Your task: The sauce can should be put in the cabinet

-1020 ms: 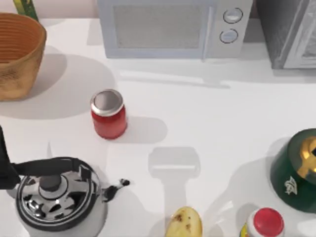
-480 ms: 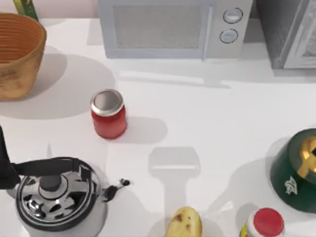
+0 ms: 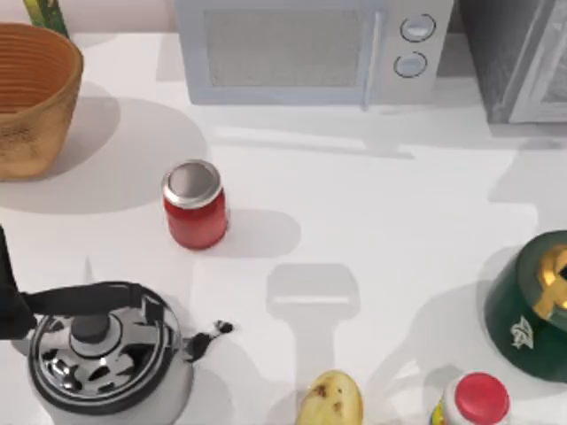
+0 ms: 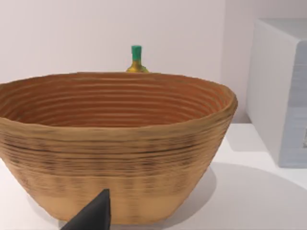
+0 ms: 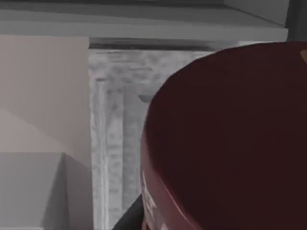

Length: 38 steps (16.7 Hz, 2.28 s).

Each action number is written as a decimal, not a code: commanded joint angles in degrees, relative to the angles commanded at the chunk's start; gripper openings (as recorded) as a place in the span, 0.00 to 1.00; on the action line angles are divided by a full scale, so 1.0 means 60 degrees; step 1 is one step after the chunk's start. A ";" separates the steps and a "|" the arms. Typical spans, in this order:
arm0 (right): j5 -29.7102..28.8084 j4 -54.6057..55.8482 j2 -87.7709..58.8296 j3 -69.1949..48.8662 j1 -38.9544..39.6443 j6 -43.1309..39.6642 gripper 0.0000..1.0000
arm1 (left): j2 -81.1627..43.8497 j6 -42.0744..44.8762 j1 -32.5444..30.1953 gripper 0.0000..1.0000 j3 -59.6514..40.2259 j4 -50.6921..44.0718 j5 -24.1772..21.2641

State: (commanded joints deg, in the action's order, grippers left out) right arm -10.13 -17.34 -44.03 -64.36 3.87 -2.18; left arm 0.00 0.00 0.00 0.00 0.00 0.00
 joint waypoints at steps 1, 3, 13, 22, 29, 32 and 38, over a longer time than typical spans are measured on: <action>-0.0096 -0.0252 -0.0716 -0.0999 0.0092 -0.0004 0.00 | 0.0000 0.0000 0.0000 1.00 0.0000 0.0000 0.0000; -0.0226 -0.0742 -0.2103 -0.2822 0.0315 0.0040 0.00 | 0.0000 0.0000 0.0000 1.00 0.0000 0.0000 0.0000; -0.0222 -0.2060 -0.5576 -0.7086 0.1188 0.0523 0.00 | 0.0000 0.0000 0.0000 1.00 0.0000 0.0000 0.0000; -0.0162 -0.1975 -0.6471 -0.7736 0.0969 0.0518 0.00 | 0.0000 0.0000 0.0000 1.00 0.0000 0.0000 0.0000; 0.0179 -0.1551 -0.9402 -1.0192 0.0425 0.0522 0.00 | 0.0000 0.0000 0.0000 1.00 0.0000 0.0000 0.0000; 0.0416 -0.1368 -1.0288 -1.0979 0.0349 0.0523 0.00 | 0.0000 0.0000 0.0000 1.00 0.0000 0.0000 0.0000; 0.0507 -0.1304 -1.0511 -1.1202 0.0348 0.0527 0.00 | 0.0000 0.0000 0.0000 1.00 0.0000 0.0000 0.0000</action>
State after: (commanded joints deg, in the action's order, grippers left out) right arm -7.08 -25.17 -107.10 -131.57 5.96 0.99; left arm 0.00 0.00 0.00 0.00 0.00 0.00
